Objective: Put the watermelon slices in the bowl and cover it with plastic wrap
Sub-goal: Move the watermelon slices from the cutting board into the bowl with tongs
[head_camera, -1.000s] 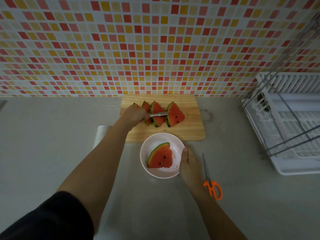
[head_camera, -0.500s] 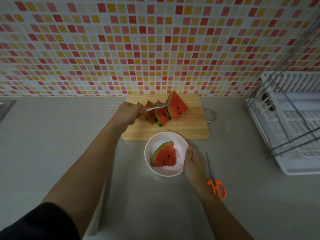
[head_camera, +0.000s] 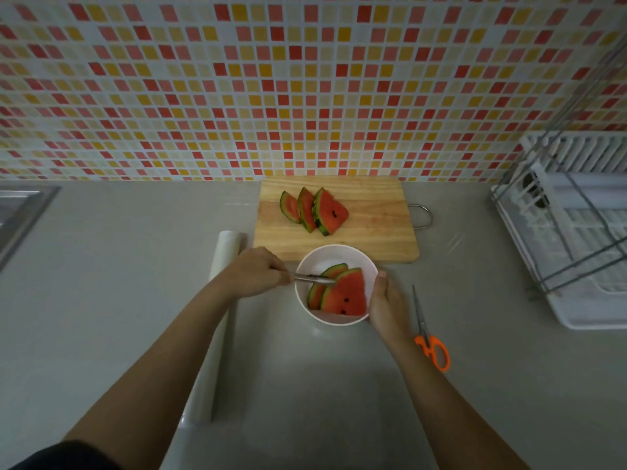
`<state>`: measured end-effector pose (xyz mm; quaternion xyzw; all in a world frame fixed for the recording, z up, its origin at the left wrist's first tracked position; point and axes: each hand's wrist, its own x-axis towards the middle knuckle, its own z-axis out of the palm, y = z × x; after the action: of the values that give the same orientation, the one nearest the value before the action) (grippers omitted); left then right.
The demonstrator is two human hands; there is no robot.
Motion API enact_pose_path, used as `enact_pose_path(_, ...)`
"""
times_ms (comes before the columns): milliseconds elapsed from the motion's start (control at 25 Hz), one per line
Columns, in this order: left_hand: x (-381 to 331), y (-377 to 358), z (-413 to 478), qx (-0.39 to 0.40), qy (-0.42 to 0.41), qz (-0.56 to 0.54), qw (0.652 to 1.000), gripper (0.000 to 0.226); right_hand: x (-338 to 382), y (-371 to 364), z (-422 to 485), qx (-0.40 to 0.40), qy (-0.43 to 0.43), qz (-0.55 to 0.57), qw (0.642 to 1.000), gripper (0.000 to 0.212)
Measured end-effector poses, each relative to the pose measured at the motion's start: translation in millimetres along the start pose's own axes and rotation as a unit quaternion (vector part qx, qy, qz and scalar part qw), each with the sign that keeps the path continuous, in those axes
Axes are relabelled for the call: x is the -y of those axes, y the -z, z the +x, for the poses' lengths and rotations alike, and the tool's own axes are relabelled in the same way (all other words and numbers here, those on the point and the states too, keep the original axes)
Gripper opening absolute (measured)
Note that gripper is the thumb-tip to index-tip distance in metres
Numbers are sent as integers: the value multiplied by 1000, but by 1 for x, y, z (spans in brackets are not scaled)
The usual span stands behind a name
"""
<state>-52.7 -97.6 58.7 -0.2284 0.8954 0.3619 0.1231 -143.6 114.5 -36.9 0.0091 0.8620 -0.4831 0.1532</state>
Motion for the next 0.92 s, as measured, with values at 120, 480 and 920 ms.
enact_pose_path(120,-12,16,1,-41,-7,127,991,29,1,1,1,-1,13,-1,1000,50)
enact_pose_path(480,-1,-6,53,-137,152,-218,954,13,-2,1,1,-2,23,2,1000,47)
enact_pose_path(920,23,10,20,-81,5,-313,946,19,-2,1,-2,-6,-2,10,1000,51)
